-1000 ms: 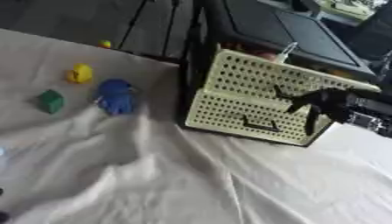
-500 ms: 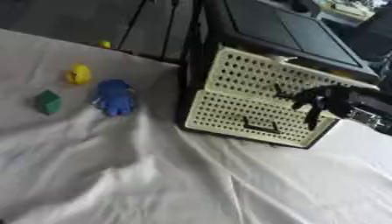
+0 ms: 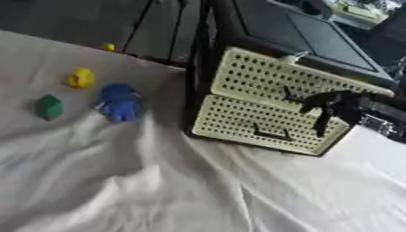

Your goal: Pick up objects from table and place into drawer.

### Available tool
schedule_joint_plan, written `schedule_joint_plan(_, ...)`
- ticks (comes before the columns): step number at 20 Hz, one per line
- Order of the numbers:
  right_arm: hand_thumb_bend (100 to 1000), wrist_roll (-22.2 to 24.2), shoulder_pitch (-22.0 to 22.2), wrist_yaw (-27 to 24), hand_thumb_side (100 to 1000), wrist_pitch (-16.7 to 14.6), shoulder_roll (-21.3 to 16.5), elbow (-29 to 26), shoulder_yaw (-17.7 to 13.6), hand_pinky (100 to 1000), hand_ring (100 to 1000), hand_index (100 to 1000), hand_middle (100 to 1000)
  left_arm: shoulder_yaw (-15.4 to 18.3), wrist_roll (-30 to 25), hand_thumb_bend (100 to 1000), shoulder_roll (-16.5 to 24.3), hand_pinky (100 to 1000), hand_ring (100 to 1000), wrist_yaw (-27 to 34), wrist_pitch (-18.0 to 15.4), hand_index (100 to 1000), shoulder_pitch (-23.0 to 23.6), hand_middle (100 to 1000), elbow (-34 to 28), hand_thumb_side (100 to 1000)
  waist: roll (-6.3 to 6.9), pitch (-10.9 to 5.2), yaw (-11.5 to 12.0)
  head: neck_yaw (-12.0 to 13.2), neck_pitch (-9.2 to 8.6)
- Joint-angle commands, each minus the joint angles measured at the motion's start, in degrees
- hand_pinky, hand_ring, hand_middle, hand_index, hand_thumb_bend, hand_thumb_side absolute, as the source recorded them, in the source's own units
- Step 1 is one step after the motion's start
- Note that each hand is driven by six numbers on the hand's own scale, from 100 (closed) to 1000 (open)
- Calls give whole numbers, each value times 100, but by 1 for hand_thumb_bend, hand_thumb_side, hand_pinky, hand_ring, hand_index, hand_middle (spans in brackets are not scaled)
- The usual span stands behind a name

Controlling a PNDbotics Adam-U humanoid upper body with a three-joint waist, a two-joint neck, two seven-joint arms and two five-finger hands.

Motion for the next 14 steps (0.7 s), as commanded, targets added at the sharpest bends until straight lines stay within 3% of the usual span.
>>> schedule_joint_plan(1, 100, -40, 1, -53, 1000, -84, -188, 3, -100, 656, 557, 971, 888, -26, -33, 258, -37, 530, 579, -36, 0, 863, 8, 680, 57, 1000, 13, -71, -5, -31, -135)
schedule_joint_plan(14, 100, -386, 187, 337, 1000, -119, -140, 55, -139, 650, 562, 994, 926, -21, -71, 259, -87, 533, 580, -55, 27, 863, -10, 682, 57, 1000, 35, -27, -31, -146, -214)
